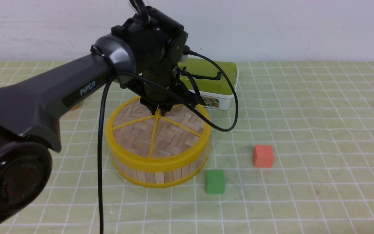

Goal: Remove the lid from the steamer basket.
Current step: Use the left arm to lift the lid of the steamer, then use the left arm to place the steamer lid on the table

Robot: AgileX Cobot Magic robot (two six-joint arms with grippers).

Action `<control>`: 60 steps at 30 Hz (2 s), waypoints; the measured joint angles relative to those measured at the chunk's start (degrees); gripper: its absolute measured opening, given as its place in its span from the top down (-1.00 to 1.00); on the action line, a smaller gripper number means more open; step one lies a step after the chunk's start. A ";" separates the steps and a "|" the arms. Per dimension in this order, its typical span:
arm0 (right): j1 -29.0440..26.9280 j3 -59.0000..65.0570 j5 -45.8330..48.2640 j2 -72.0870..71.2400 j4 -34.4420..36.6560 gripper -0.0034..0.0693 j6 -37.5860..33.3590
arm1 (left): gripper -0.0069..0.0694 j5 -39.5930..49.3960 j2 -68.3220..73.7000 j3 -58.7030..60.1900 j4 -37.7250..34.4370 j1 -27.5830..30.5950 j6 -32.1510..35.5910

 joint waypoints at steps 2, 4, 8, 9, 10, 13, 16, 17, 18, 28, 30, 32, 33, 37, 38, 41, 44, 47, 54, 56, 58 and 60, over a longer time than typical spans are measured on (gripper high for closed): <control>0.00 0.00 0.00 0.00 0.00 0.24 0.00 | 0.53 -0.06 0.00 0.00 0.12 0.00 -0.23; 0.00 0.00 0.00 0.00 0.00 0.24 0.00 | 0.53 -0.13 0.00 0.00 0.19 0.00 -0.42; 0.00 0.00 0.00 0.00 0.00 0.24 0.00 | 0.53 -0.12 -0.17 -0.38 0.45 -0.06 -0.97; 0.00 0.00 0.00 0.00 0.00 0.24 0.00 | 0.53 0.35 -0.39 -1.02 0.45 -0.06 -0.97; 0.00 0.00 0.00 0.00 0.00 0.24 0.00 | 0.53 0.75 -0.51 -1.47 0.45 -0.06 -0.97; 0.00 0.00 0.00 0.00 0.00 0.24 0.00 | 0.53 2.22 -1.35 -3.75 1.04 0.00 -0.79; 0.00 0.00 0.00 0.00 0.00 0.24 0.00 | 0.53 3.03 -2.14 -5.21 1.41 0.00 -0.29; 0.00 0.00 0.00 0.00 0.00 0.24 0.00 | 0.53 3.34 -2.64 -5.89 1.64 0.00 -0.08; 0.00 0.00 0.00 0.00 0.00 0.24 0.00 | 0.53 3.51 -2.91 -6.06 1.67 0.00 0.09; 0.00 0.00 0.00 0.00 0.00 0.24 0.00 | 0.53 6.03 -8.49 -6.32 1.87 2.24 4.55; 0.00 0.00 0.00 0.00 0.00 0.24 0.00 | 0.53 6.55 -9.59 -6.32 1.87 3.28 4.95; 0.00 0.00 0.00 0.00 0.00 0.24 0.00 | 0.53 6.55 -11.33 -6.32 1.94 6.31 5.62; 0.00 0.00 0.00 0.00 0.00 0.24 0.00 | 0.53 6.55 -11.44 -6.32 1.94 6.31 5.62; 0.00 0.00 0.06 0.00 0.00 0.24 0.00 | 0.53 6.55 -13.64 -6.32 0.44 12.49 6.90; 0.00 0.00 0.06 0.00 0.00 0.24 0.00 | 0.53 6.55 -14.26 -6.32 -0.86 14.81 7.31; 0.00 0.00 0.06 0.00 0.00 0.24 0.00 | 0.53 6.55 -15.36 -5.90 -2.75 19.44 8.05; 0.00 0.00 0.06 0.00 0.00 0.24 0.00 | 0.53 6.60 -16.77 -3.20 -3.74 22.70 8.49; 0.00 0.00 0.06 0.00 0.00 0.24 0.00 | 0.53 6.60 -17.97 1.66 -4.24 24.99 8.70; 0.00 0.00 0.06 0.00 0.00 0.24 0.00 | 0.53 -1.07 -20.58 20.75 -4.84 26.68 6.31; 0.00 0.00 0.06 0.00 0.00 0.24 0.00 | 0.53 -3.00 -20.59 23.22 -4.84 26.68 5.97; 0.00 0.00 0.06 0.00 0.00 0.24 0.00 | 0.53 -8.00 -20.59 28.57 -5.09 26.68 4.68; 0.00 0.00 0.06 0.00 0.00 0.24 0.00 | 0.53 -11.00 -20.48 31.59 -5.08 26.68 3.68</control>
